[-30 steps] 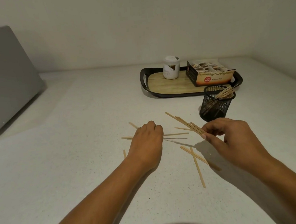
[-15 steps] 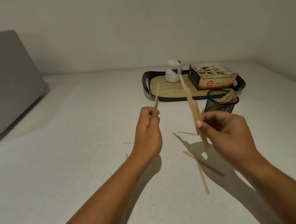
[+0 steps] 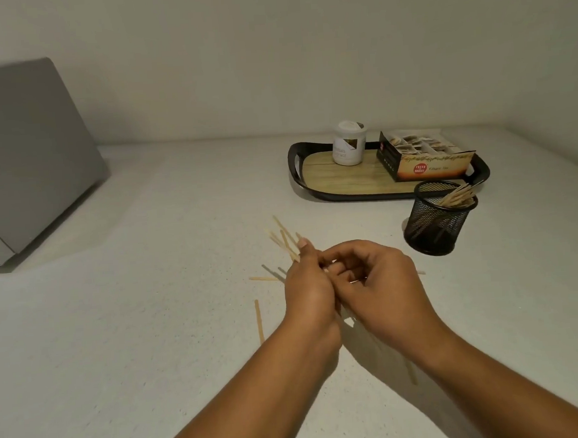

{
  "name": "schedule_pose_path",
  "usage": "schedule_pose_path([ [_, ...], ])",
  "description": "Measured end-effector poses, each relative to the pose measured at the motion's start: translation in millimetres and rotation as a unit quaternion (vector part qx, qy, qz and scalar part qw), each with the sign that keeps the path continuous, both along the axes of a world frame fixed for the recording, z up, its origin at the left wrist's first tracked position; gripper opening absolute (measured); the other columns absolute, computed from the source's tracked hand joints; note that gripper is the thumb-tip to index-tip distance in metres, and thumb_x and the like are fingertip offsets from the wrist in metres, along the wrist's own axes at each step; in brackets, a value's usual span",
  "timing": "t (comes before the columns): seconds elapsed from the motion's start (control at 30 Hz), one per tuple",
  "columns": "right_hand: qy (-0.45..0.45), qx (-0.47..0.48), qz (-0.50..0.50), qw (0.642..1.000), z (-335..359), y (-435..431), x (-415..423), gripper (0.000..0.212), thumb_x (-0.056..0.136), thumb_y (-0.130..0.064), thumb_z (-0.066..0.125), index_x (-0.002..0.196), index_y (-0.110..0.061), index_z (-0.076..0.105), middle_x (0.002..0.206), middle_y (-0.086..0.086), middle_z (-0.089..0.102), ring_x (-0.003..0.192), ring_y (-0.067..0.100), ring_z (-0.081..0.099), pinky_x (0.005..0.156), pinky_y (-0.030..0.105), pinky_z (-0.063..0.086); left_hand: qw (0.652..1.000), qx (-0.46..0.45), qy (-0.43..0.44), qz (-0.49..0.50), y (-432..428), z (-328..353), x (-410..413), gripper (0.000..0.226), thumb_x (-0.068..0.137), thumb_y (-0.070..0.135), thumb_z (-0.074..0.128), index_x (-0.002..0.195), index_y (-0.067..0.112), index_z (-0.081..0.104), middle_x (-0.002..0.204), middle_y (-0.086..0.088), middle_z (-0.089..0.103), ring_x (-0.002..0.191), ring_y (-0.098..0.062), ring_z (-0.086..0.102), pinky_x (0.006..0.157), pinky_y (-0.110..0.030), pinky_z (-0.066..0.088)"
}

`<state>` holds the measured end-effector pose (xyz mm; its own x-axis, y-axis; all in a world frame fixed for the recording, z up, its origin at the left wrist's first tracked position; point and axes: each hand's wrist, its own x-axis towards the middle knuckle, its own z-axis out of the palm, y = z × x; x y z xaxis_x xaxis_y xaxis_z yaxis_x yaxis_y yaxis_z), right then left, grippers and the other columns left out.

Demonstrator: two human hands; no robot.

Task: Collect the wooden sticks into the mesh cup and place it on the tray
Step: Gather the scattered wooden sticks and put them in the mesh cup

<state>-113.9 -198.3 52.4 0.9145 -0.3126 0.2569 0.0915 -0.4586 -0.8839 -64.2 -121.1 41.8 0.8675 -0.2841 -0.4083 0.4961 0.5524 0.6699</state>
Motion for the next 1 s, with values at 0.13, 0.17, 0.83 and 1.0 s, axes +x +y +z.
schedule_pose_path([
  [0.13, 0.012, 0.081, -0.022, 0.996, -0.2, -1.7, -5.1, 0.020, 0.083, -0.023, 0.077, 0.100, -0.032, 0.072, 0.089, -0.015, 0.075, 0.088, -0.002, 0.069, 0.071, 0.014, 0.054, 0.995, -0.023, 0.012, 0.100, 3.4, 1.6, 8.7, 0.048, 0.099, 0.049, 0.044, 0.066, 0.015, 0.047, 0.047, 0.002, 0.054, 0.045, -0.016, 0.055, 0.056, -0.031, 0.052],
  [0.17, 0.015, 0.112, -0.052, 0.992, -1.0, -3.4, -7.7, 0.020, 0.084, -0.027, 0.075, 0.103, -0.033, 0.072, 0.095, -0.015, 0.074, 0.093, -0.001, 0.068, 0.076, 0.016, 0.053, 0.992, -0.041, 0.009, 0.119, 4.6, 3.7, 11.5, 0.046, 0.099, 0.049, 0.045, 0.067, 0.016, 0.046, 0.048, 0.003, 0.049, 0.044, -0.013, 0.049, 0.055, -0.030, 0.049],
  [0.83, 0.108, 0.627, -0.002, 0.772, 8.9, 30.3, -25.8, 0.053, 0.101, -0.038, 0.043, 0.128, 0.006, 0.055, 0.095, 0.021, 0.057, 0.105, 0.030, 0.058, 0.108, 0.033, 0.035, 0.971, 0.065, -0.228, 0.020, -4.6, -3.1, -23.9, 0.047, 0.092, 0.041, 0.063, 0.060, 0.017, 0.039, 0.048, -0.003, 0.032, 0.040, -0.015, 0.029, 0.042, -0.024, 0.031],
  [1.0, 0.115, 0.351, -0.018, 0.929, 9.6, 15.9, -32.5, 0.070, 0.072, -0.064, 0.053, 0.133, -0.028, 0.060, 0.137, -0.003, 0.061, 0.125, 0.009, 0.056, 0.107, 0.033, 0.041, 0.945, 0.162, -0.281, 0.045, 12.9, -8.7, -17.9, 0.047, 0.082, 0.050, 0.067, 0.054, 0.022, 0.041, 0.051, 0.001, 0.040, 0.048, -0.012, 0.040, 0.056, -0.031, 0.041],
])
